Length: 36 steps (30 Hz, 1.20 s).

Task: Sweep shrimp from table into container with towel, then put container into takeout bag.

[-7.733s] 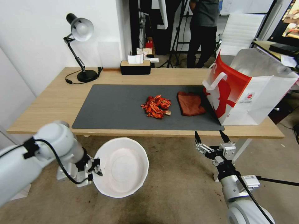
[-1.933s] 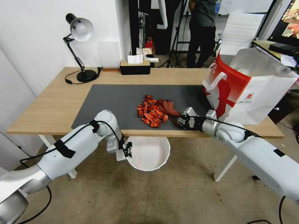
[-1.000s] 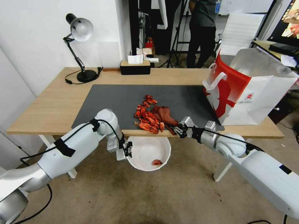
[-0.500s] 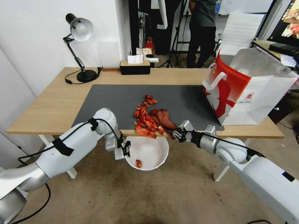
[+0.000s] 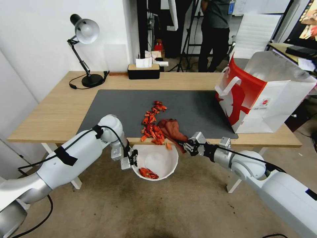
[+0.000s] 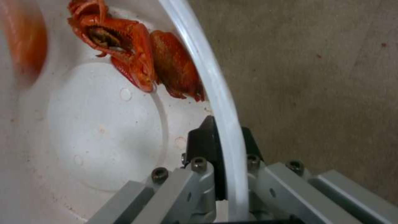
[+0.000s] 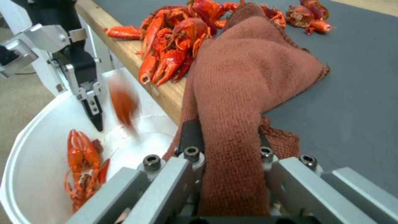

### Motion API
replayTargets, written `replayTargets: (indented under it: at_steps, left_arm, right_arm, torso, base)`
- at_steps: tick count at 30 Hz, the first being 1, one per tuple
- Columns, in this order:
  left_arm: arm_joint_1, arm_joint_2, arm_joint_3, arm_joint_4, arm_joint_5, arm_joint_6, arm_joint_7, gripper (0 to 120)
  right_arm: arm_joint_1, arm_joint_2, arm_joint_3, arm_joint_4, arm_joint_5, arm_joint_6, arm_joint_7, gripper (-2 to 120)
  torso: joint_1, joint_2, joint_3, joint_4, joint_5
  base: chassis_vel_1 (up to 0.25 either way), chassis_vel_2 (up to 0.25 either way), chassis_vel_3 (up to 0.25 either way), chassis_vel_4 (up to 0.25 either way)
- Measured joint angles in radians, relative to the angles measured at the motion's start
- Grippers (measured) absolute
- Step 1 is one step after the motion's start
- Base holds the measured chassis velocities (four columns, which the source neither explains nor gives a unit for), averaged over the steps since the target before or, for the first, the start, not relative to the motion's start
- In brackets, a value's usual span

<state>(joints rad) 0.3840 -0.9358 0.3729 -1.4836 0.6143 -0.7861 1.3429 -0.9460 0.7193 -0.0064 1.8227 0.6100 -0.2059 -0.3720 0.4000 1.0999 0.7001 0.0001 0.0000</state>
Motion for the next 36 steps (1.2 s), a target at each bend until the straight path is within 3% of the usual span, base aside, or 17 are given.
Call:
replayTargets:
  at_steps: [36]
  left_arm:
    - [-0.012,0.003,0.000,0.014,0.000,-0.004,0.003,0]
  right_arm:
    - [-0.119,-0.027,0.059,0.112,-0.033,0.009,-0.034,5]
  torso:
    - [0.000,0.000,0.000,0.0000,0.0000]
  base:
    - [0.000,0.000,0.000,0.000]
